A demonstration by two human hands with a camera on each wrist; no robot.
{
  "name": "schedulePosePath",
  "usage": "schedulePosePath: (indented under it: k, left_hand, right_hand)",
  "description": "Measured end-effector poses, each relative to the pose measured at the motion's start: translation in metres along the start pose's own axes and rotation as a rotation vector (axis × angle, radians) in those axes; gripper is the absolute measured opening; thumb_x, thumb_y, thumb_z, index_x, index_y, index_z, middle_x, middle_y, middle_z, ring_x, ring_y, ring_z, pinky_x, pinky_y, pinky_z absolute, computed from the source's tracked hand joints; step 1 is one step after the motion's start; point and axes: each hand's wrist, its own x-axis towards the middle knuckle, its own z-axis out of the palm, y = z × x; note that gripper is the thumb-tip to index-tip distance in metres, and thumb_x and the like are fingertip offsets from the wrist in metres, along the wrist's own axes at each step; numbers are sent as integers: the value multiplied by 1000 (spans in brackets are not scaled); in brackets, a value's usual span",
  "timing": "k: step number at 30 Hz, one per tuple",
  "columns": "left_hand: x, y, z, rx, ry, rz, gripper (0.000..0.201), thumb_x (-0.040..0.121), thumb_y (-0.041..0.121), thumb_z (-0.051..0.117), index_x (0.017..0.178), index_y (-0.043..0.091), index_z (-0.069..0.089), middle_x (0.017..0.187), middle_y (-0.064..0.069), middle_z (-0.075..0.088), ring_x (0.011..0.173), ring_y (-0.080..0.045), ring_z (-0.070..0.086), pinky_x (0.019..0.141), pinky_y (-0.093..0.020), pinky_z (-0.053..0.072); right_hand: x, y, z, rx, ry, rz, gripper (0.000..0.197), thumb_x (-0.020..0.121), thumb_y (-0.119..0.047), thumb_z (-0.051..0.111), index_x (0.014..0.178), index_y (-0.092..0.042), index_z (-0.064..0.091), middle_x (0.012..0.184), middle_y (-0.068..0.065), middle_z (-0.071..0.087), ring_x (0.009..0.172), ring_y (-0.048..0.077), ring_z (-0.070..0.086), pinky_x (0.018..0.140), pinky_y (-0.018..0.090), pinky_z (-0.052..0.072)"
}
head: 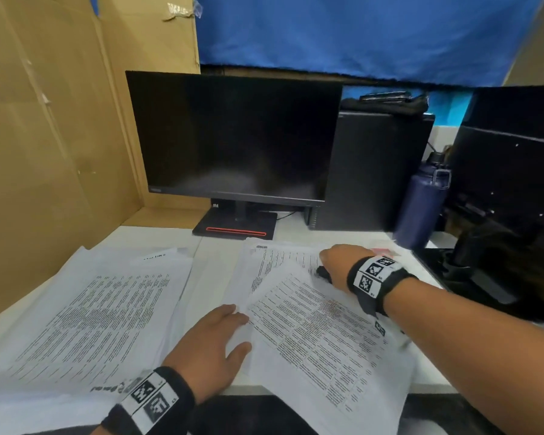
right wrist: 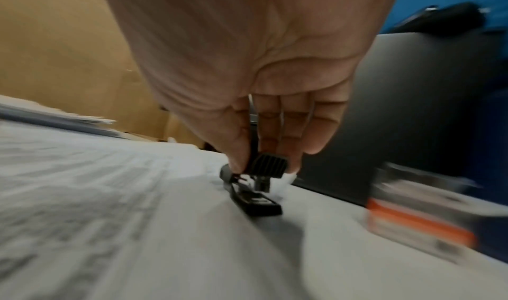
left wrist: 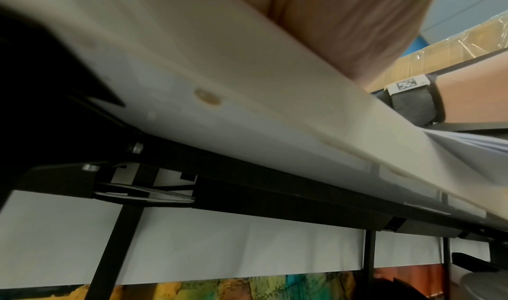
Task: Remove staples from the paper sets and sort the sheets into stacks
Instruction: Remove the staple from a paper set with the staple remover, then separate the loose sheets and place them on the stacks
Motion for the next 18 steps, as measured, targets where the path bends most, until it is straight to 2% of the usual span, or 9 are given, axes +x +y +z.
schedulePosePath:
  k: [2, 5, 6, 8, 10, 12, 14, 16, 18]
  left_hand:
    - [0, 0, 0, 2, 4, 5, 53, 99, 52, 51, 150, 40, 41, 164, 18, 24, 151, -3, 25, 121, -18, 17]
    - [0, 0, 0, -1, 2, 9, 54, 99, 53, 50, 150, 40, 41, 164, 17, 24, 151, -3, 25, 122, -19, 18]
    - [0, 0, -1, -3, 4, 9, 54, 98, 53, 51, 150, 40, 41, 164, 17, 25, 151, -3, 25, 122, -19, 18]
    - [0, 0, -1, -7, 7, 4, 54, 98, 53, 51, 149, 40, 42, 164, 17, 25, 151, -4, 25, 122, -19, 19]
    - [0, 0, 0, -6, 10, -2, 53, 98, 53, 51, 149, 40, 42, 164, 18, 24, 151, -4, 26, 122, -20, 19]
    - [0, 0, 0, -6, 15, -3, 55, 98, 53, 51, 150, 40, 41, 165, 17, 25, 151, -4, 26, 123, -21, 20]
    - [0, 1, 0, -13, 15, -1, 59, 97, 53, 52, 152, 39, 38, 165, 17, 24, 151, -4, 26, 124, -22, 21]
    - [0, 0, 2, -39, 35, 1, 63, 96, 53, 53, 155, 38, 33, 164, 16, 25, 150, -3, 27, 122, -20, 21]
    - [-3, -1, 4, -49, 79, 7, 68, 94, 56, 54, 156, 37, 32, 163, 16, 27, 149, -2, 28, 122, -19, 21]
  right_hand:
    - [6, 30, 10, 6, -44, 125, 23, 86, -43, 68, 87, -23, 56, 74, -6, 59, 65, 16, 60, 63, 28, 52]
    - [22, 70, 29, 19, -114, 200, 36, 81, -52, 58, 82, -17, 61, 74, -4, 64, 67, 21, 62, 74, 36, 60]
    - [17, 71, 27, 2, -113, 212, 36, 82, -51, 56, 83, -15, 63, 80, -1, 65, 71, 22, 62, 77, 35, 59]
    - [-11, 53, 10, 24, -27, 199, 23, 87, -43, 55, 95, -23, 64, 100, 1, 61, 87, 21, 59, 78, 30, 52]
    - [-28, 36, 6, 133, -7, 141, 19, 91, -35, 54, 108, -27, 57, 101, -5, 58, 89, 16, 57, 71, 27, 45]
    - [-41, 21, 10, 290, -126, 155, 31, 93, -32, 55, 120, -23, 46, 95, -8, 56, 81, 11, 55, 69, 25, 45]
    - [-43, 14, 13, 419, -248, 251, 50, 89, -30, 59, 131, -15, 36, 105, -2, 57, 90, 16, 58, 80, 30, 51]
    - [-39, 16, 16, 509, -303, 312, 60, 81, -25, 64, 131, -9, 34, 108, 4, 56, 98, 22, 57, 81, 29, 52]
    - [-40, 17, 13, 508, -321, 308, 52, 68, -24, 65, 113, -7, 46, 102, 5, 58, 96, 23, 59, 75, 27, 49]
